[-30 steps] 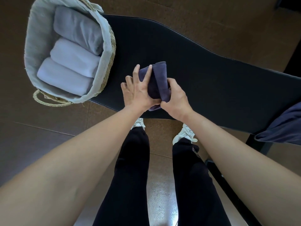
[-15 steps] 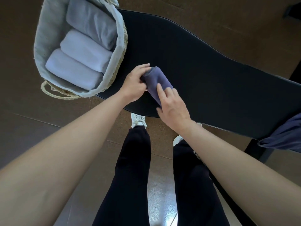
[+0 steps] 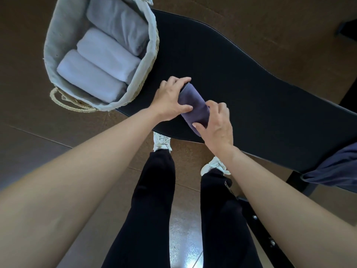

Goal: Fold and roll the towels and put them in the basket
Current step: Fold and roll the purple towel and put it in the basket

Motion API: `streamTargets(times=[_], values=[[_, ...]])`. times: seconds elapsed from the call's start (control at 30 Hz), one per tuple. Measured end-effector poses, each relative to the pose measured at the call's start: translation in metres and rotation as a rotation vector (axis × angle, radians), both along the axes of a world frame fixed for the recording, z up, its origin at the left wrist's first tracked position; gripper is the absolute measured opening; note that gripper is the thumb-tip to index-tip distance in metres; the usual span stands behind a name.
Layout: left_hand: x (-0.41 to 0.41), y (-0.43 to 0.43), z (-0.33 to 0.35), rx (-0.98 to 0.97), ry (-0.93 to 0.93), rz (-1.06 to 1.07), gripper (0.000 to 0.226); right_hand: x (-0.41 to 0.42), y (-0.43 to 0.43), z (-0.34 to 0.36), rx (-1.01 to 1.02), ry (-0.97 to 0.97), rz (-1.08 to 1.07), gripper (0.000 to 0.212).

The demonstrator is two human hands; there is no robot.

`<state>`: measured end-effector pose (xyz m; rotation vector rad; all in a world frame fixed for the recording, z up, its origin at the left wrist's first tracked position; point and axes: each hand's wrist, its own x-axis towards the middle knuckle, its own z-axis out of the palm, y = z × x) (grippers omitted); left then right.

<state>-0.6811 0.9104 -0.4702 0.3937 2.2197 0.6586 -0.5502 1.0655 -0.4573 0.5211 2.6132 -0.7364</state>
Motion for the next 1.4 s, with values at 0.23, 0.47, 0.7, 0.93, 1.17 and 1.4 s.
streamTargets(times=[0.23,0.47,0.7,0.93,1.17,1.4], values=[[0.005,-0.018,0.007,-0.069,-0.115,-0.005,0.06,0.002,0.014,-0.002,-0.123,-0.217,-0.016,0.061],[0.033,-0.048,0.034,0.148,-0.333,0.38,0.042,-0.007,0.012,0.028,-0.39,-0.421,-0.043,0.046],[0.026,-0.094,0.085,0.291,-0.242,0.673,0.038,-0.041,-0.025,0.081,-0.546,-0.325,-0.046,0.038],[-0.029,-0.151,0.119,0.249,-0.05,0.79,0.029,-0.103,-0.088,0.106,-0.601,-0.228,0.036,0.033],[-0.085,-0.21,0.116,-0.16,0.205,0.581,0.044,-0.158,-0.151,0.094,-0.306,-0.084,0.403,0.069],[-0.088,-0.234,0.089,-0.391,0.359,0.349,0.061,-0.177,-0.185,0.063,0.039,-0.195,0.651,0.056]])
